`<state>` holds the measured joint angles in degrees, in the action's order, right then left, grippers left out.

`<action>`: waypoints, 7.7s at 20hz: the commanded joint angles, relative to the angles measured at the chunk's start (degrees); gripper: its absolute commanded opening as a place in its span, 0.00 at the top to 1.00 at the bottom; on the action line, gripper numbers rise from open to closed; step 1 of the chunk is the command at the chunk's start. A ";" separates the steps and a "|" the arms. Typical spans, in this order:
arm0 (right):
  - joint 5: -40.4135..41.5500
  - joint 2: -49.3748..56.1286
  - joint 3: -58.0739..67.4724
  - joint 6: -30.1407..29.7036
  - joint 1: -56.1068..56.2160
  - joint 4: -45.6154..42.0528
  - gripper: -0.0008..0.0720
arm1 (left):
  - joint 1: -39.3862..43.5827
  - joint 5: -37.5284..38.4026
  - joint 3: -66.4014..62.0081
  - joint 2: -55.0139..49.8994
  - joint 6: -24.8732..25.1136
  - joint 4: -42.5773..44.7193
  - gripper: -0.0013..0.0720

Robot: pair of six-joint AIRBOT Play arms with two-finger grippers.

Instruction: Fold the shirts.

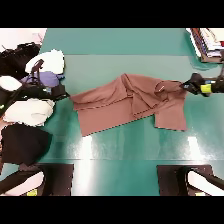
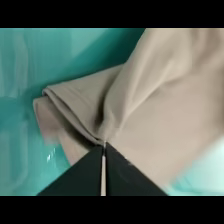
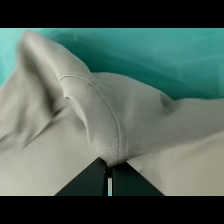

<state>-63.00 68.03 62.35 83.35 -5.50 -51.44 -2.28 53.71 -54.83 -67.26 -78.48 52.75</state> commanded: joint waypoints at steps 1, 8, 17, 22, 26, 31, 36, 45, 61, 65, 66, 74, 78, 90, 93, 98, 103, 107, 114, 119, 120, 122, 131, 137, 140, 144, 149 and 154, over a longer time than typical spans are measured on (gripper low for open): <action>8.20 11.45 3.21 -3.26 1.29 -0.59 0.97 | -0.02 -7.65 -5.97 -12.52 6.23 -7.50 0.95; -4.13 20.17 20.48 -4.98 -1.25 -1.33 0.38 | -3.26 3.61 -18.88 -15.76 3.74 -5.75 0.30; -4.44 6.67 3.80 -6.56 -11.50 -0.96 0.38 | 3.41 5.55 9.44 1.31 -5.20 8.11 0.30; -4.44 3.56 1.49 -7.63 -11.63 -0.61 0.38 | 12.26 1.05 19.78 1.97 -8.35 3.89 0.30; -4.39 1.88 1.53 -7.93 -11.65 -0.72 0.38 | 16.33 -0.33 20.81 1.97 -8.76 0.76 0.30; -4.44 1.95 1.53 -7.96 -11.65 -0.66 0.38 | 22.86 -0.07 20.79 1.92 -10.75 0.35 0.30; -4.44 1.95 1.53 -7.96 -11.65 -1.16 0.38 | 23.06 -1.36 20.72 1.97 -11.58 0.96 0.84; -5.73 7.78 1.53 -8.28 -14.99 -1.31 0.36 | 12.20 -0.13 11.02 1.99 -10.62 4.28 0.95; -8.52 25.22 1.53 -13.18 -8.52 -1.07 0.82 | 7.26 -1.84 5.90 1.86 -8.13 6.36 0.95; -9.09 20.11 1.99 -13.35 -7.02 -0.59 0.97 | 7.23 -1.86 3.69 6.84 -10.12 6.54 0.95; -9.27 17.00 3.45 -13.38 -7.26 -0.66 0.97 | 7.26 -1.73 1.46 9.66 -10.12 7.43 0.95; -8.90 -8.72 33.55 -13.33 -9.60 -0.70 0.97 | 7.26 -0.04 -33.33 27.12 -10.03 8.55 0.95; -5.14 -17.68 42.95 -13.29 -9.68 -2.49 0.97 | 7.26 2.56 -51.63 28.04 -10.03 8.59 0.95; -18.60 -15.04 52.59 -2.16 -8.15 -15.96 0.97 | 7.26 16.96 -57.57 21.29 -15.61 18.71 0.95; -21.79 -7.54 43.91 -2.19 -2.75 -15.87 0.97 | 7.26 21.42 -45.90 15.43 -15.54 17.59 0.95; -18.91 7.23 31.45 -2.21 1.57 -15.98 0.97 | 7.26 12.70 -24.52 2.64 -12.28 17.53 0.95; -9.16 23.98 34.69 -2.91 1.09 -13.99 0.97 | 7.26 -8.52 -22.36 -15.32 -8.00 17.44 0.95; -6.49 35.19 47.36 -3.02 1.16 -11.08 0.97 | 7.23 -12.57 -31.10 -25.64 -8.04 16.81 0.95; -14.73 34.12 47.69 -4.26 1.16 -18.29 0.97 | 7.26 5.86 -38.42 -25.81 -3.50 17.11 0.95; -9.29 23.74 25.14 -4.28 1.57 -20.09 0.97 | 7.30 9.57 -29.03 -25.79 -2.54 16.70 0.95; -7.39 21.81 20.92 -4.31 1.57 -20.13 0.97 | 7.30 9.22 -27.17 -25.81 -2.54 15.72 0.95; -4.00 18.69 14.10 -4.28 1.57 -19.98 0.97 | 7.30 9.31 -25.05 -25.81 -4.24 15.67 0.92; -12.98 6.43 9.79 -1.36 -3.21 -17.14 0.36 | 7.23 21.90 -19.06 -13.57 -9.64 31.17 0.33; -15.21 -1.73 9.79 -1.36 -2.27 -17.09 0.36 | 7.26 19.04 7.72 2.86 -11.76 28.06 0.23; -15.52 -3.32 9.79 -1.33 -1.62 -16.46 0.36 | 7.26 16.26 16.33 8.17 -11.74 20.92 0.23; -16.65 -3.80 9.79 -1.36 -1.51 -15.65 0.36 | 7.26 14.99 20.94 8.76 -11.74 16.92 0.23; -18.84 -3.82 9.60 -1.33 -1.53 -16.04 0.36 | 7.43 10.08 22.23 8.76 -11.58 13.18 0.23; -19.52 -8.98 -4.83 -1.36 -7.23 -16.79 0.36 | 7.43 6.75 21.07 8.76 -11.54 13.22 0.95</action>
<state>-81.52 61.71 64.75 82.00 -9.72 -67.57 5.15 62.54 -33.26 -58.59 -90.06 66.61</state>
